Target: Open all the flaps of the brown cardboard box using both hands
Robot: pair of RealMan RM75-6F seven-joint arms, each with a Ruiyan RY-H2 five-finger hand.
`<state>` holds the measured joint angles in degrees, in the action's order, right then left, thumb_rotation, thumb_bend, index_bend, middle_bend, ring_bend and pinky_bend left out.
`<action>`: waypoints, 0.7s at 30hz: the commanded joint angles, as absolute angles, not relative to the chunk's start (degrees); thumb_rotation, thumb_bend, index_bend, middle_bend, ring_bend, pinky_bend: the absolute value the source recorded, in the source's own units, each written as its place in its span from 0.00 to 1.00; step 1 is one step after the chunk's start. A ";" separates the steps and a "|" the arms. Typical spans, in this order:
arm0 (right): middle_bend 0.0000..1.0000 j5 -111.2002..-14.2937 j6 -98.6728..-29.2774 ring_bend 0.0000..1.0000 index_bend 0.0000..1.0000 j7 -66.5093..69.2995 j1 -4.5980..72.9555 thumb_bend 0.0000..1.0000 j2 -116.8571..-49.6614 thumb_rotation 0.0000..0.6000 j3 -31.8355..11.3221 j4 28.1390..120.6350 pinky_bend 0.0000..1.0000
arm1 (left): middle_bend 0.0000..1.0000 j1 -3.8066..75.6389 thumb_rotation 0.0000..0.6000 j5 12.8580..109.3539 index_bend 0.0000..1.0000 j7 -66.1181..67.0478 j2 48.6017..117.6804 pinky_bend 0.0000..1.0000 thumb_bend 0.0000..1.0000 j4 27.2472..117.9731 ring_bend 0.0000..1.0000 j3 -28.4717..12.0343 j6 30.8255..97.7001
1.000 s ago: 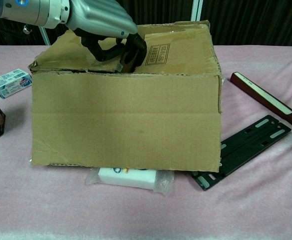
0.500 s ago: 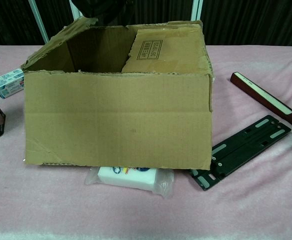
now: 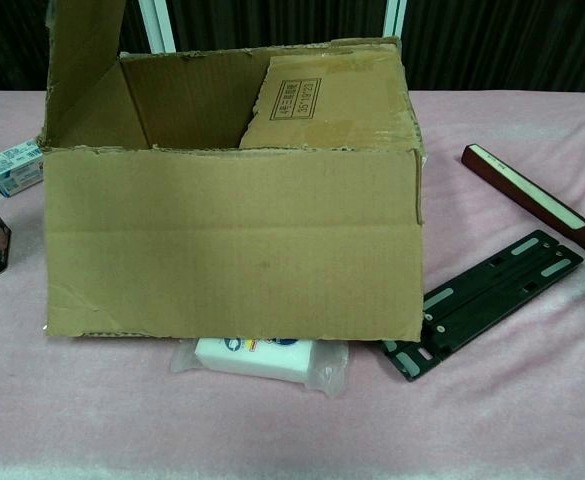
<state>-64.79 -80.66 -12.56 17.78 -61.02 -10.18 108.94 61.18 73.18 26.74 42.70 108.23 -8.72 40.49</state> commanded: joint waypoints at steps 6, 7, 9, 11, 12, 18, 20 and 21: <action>0.06 -65.31 -80.38 0.01 0.00 -12.94 17.49 0.39 -61.24 1.00 -10.29 109.26 0.24 | 0.50 54.18 1.00 78.07 0.37 22.83 35.90 0.43 0.86 111.20 0.39 -7.16 45.76; 0.06 -65.46 -80.32 0.01 0.00 -13.01 17.46 0.39 -61.27 1.00 -10.27 109.32 0.24 | 0.50 53.10 1.00 78.52 0.37 22.22 35.18 0.43 0.86 111.28 0.39 -6.91 46.66; 0.06 -65.67 -80.28 0.01 0.00 -13.16 17.38 0.39 -61.33 1.00 -10.27 109.43 0.24 | 0.50 51.31 1.00 79.43 0.37 21.13 34.10 0.43 0.86 111.29 0.39 -6.53 48.04; 0.06 -65.88 -80.23 0.01 0.00 -13.32 17.29 0.39 -61.38 1.00 -10.28 109.55 0.24 | 0.50 49.19 1.00 80.36 0.37 19.97 33.06 0.43 0.86 110.99 0.39 -6.05 49.65; 0.06 -65.94 -80.19 0.01 0.00 -13.39 17.26 0.39 -61.39 1.00 -10.28 109.56 0.24 | 0.50 48.29 1.00 80.76 0.37 19.45 32.73 0.43 0.86 110.84 0.39 -5.84 50.34; 0.06 -66.07 -79.84 0.01 0.00 -13.68 17.11 0.39 -61.48 1.00 -10.37 109.59 0.24 | 0.49 43.12 1.00 82.18 0.36 16.89 31.71 0.43 0.86 108.88 0.39 -4.56 54.07; 0.06 -66.10 -79.77 0.01 0.00 -13.78 17.09 0.39 -61.50 1.00 -10.38 109.59 0.24 | 0.49 41.88 1.00 82.23 0.36 16.42 31.54 0.43 0.85 108.15 0.39 -4.19 54.87; 0.06 -66.11 -79.73 0.01 0.00 -13.90 17.08 0.39 -61.54 1.00 -10.42 109.59 0.24 | 0.48 40.65 1.00 82.43 0.36 16.02 31.53 0.43 0.85 107.39 0.39 -3.90 55.92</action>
<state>-66.11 -79.74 -13.88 17.08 -61.52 -10.41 109.59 41.86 82.09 16.68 31.74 108.31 -4.40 54.86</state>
